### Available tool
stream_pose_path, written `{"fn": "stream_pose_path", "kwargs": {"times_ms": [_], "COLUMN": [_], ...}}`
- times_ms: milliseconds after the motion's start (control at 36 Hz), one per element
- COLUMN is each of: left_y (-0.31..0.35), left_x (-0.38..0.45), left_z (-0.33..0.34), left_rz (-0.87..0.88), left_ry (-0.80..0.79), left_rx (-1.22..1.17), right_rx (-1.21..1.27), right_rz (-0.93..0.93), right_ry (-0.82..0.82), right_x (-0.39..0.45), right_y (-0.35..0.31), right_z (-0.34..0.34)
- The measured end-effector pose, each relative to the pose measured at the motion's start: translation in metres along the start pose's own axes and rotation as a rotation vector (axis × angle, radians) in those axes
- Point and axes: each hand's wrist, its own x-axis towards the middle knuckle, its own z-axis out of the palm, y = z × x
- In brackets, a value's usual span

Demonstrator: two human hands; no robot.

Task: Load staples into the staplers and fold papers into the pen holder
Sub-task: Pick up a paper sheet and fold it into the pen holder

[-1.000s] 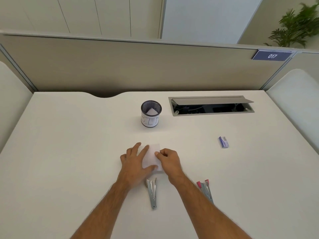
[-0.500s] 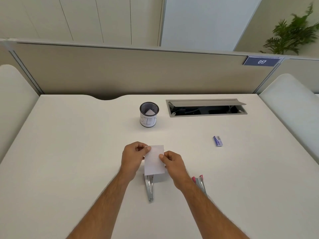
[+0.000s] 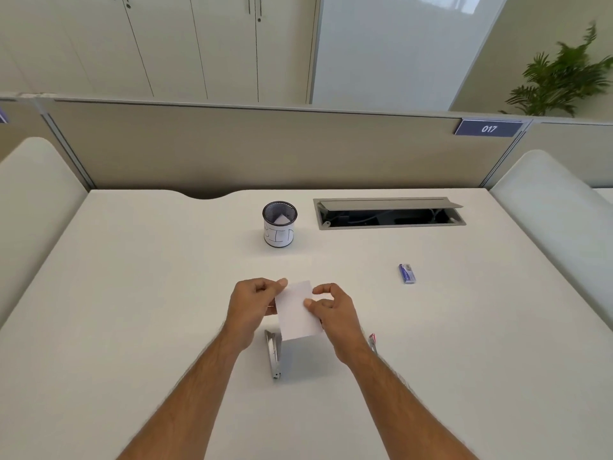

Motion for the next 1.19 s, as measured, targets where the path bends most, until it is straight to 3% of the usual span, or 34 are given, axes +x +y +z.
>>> {"fn": "stream_pose_path", "kwargs": {"times_ms": [222,361,750,1000,1194], "left_y": [0.004,0.008,0.013,0.013,0.012], "left_x": [-0.004,-0.006,-0.01,-0.015,-0.015], "left_z": [0.004,0.009,0.024,0.026,0.025], "left_rz": [-0.034,-0.045,-0.008,0.019,0.044], "left_ry": [0.096,0.086,0.038,-0.042,-0.003], "left_rx": [-0.076,-0.111,-0.154,-0.149,-0.104], "right_rx": [0.133,0.078,0.125,0.131,0.163], "right_rz": [-0.039,-0.078,-0.081,-0.065,-0.07], "right_ry": [-0.297,-0.347,-0.13,-0.088,-0.07], "right_x": [-0.002,0.002,0.018,0.02,0.018], "right_y": [-0.012,-0.016,-0.023,-0.024,-0.026], "right_z": [-0.027,-0.039,-0.039,-0.038,-0.035]}}
